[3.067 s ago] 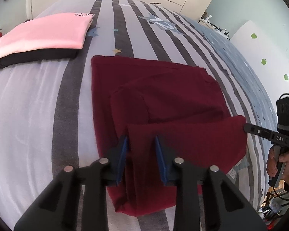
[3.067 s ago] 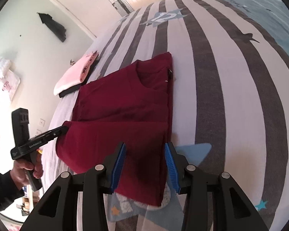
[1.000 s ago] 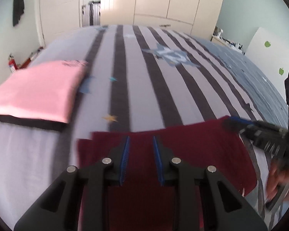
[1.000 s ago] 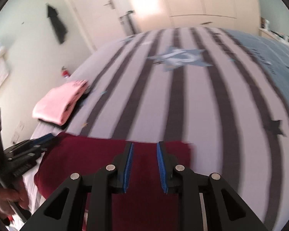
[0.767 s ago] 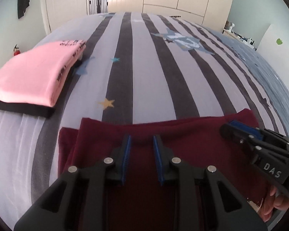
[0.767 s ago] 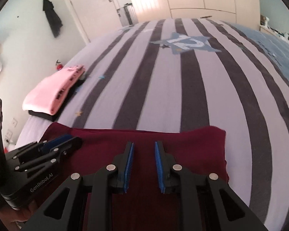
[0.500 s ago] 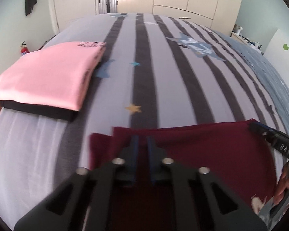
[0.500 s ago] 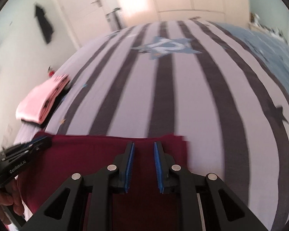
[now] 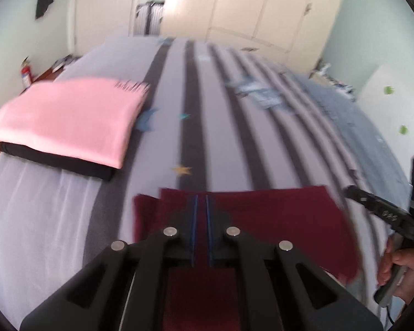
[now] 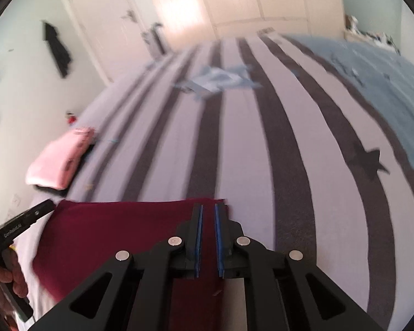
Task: Fold clothes
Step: 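Grasp the folded shirt edge with the left gripper while the right gripper grasps too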
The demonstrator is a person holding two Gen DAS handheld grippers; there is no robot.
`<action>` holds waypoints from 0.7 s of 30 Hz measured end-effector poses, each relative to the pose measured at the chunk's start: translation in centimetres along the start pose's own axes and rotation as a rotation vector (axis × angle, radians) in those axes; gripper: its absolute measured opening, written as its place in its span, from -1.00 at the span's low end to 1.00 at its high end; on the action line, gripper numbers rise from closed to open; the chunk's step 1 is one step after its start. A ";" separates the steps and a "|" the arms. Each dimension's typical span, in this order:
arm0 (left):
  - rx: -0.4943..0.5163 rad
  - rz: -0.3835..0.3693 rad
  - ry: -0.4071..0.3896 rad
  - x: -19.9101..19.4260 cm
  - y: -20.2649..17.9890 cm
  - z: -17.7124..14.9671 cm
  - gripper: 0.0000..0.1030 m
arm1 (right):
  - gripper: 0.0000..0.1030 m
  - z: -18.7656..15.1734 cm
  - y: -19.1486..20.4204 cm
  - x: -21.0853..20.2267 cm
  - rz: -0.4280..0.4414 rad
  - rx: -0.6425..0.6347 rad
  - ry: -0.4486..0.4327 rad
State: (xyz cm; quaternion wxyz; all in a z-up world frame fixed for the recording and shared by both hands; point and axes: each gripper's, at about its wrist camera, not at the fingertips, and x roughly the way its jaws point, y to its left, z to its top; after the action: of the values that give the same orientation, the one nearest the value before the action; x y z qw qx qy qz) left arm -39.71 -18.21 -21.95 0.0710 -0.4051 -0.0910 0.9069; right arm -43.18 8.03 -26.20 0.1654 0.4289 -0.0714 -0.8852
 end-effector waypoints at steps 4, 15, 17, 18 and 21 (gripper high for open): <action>0.050 -0.038 -0.016 -3.5 -3.6 -3.2 -0.95 | -0.82 -2.1 4.6 -3.6 0.073 -0.105 -0.022; 0.059 -0.072 0.056 -0.5 -5.0 -7.0 -0.95 | -0.83 -8.2 9.2 -3.6 0.186 -0.090 0.053; 0.072 -0.062 0.048 -0.5 -5.2 -7.7 -0.95 | -0.83 -9.1 9.6 -3.5 0.184 -0.093 0.062; 0.065 -0.060 0.051 -0.5 -5.0 -8.4 -0.95 | -0.83 -9.5 9.8 -3.4 0.180 -0.098 0.064; 0.023 -0.059 0.093 0.4 -4.4 -10.7 -0.95 | -0.82 -10.7 9.7 -1.9 0.165 -0.092 0.101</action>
State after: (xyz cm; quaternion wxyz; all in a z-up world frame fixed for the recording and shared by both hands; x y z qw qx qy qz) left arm -31.67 -12.74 -28.28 0.1063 -0.4431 -0.0892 0.8856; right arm -31.44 -0.17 -28.84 0.2604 0.4575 -0.0574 -0.8483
